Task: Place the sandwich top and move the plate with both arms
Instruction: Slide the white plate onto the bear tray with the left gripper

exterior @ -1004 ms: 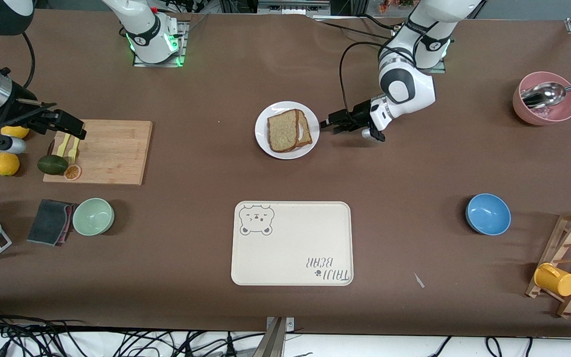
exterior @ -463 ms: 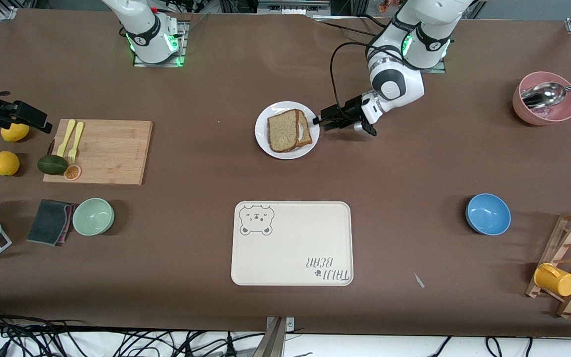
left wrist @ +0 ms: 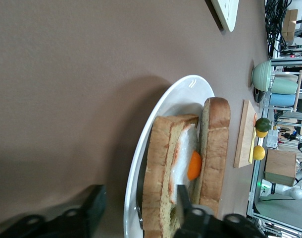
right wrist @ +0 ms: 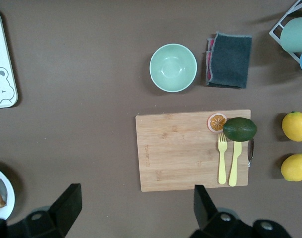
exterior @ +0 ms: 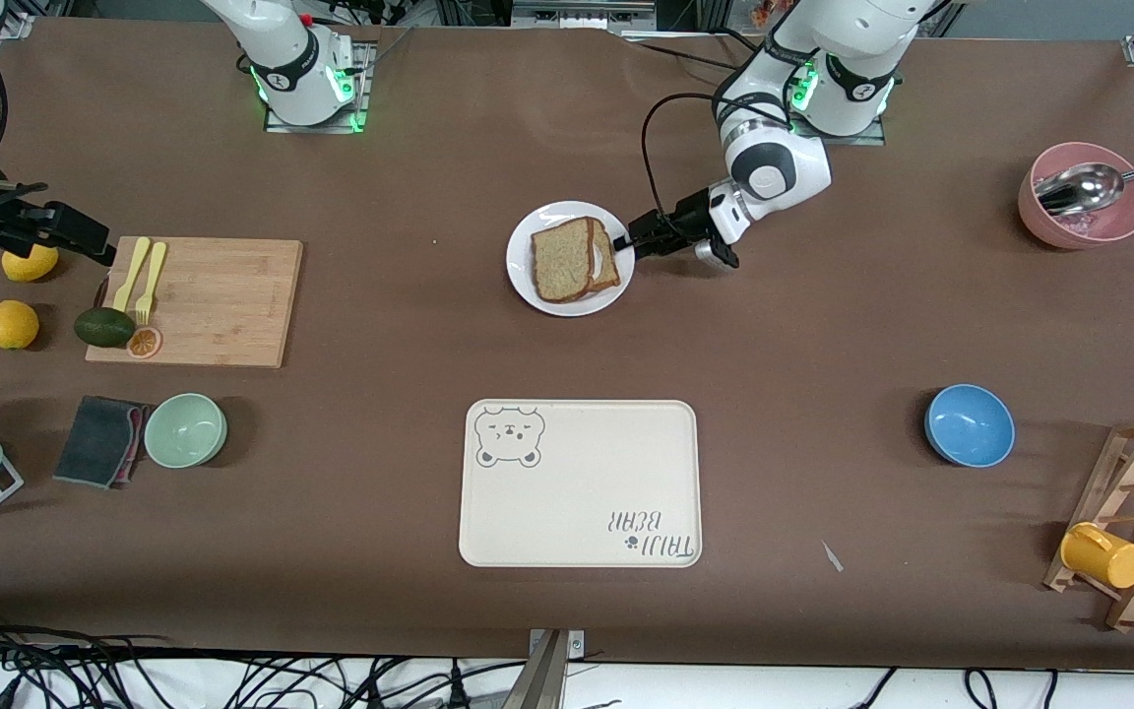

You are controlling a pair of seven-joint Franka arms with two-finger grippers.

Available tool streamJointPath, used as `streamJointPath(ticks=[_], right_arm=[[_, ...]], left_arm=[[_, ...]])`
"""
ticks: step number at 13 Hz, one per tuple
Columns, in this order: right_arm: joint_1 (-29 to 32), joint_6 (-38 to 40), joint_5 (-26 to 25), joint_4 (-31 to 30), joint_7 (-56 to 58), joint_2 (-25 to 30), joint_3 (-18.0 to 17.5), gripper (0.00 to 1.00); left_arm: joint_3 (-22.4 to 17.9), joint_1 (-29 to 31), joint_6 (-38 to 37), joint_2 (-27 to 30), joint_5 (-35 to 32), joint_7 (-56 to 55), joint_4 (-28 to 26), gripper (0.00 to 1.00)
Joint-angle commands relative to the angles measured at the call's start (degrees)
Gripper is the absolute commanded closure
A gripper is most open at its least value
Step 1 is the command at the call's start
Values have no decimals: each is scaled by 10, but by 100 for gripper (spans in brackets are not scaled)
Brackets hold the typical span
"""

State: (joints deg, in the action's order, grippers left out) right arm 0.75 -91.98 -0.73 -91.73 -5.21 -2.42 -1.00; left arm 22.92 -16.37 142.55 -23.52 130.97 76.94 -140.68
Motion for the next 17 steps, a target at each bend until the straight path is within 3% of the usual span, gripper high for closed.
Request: streamJointPath(ticks=[1,8,13,17], right_arm=[[-12,-4,-19,1,-25,-7,0,0],[-21,-14,-6,-1,-9,-5,-11,0],[-21,-14,3,-1,-6,-4,-10,0],[-18,-10,-1,-6,-8,-4,3,0]], left_arm=[[1,-4,5,-11,25,23,15,59],[1,-4,5,-20,26,28,16,100],[1,2,5,-9,51,28,23,100],[-5,15,8,-6,93,23,73,100]])
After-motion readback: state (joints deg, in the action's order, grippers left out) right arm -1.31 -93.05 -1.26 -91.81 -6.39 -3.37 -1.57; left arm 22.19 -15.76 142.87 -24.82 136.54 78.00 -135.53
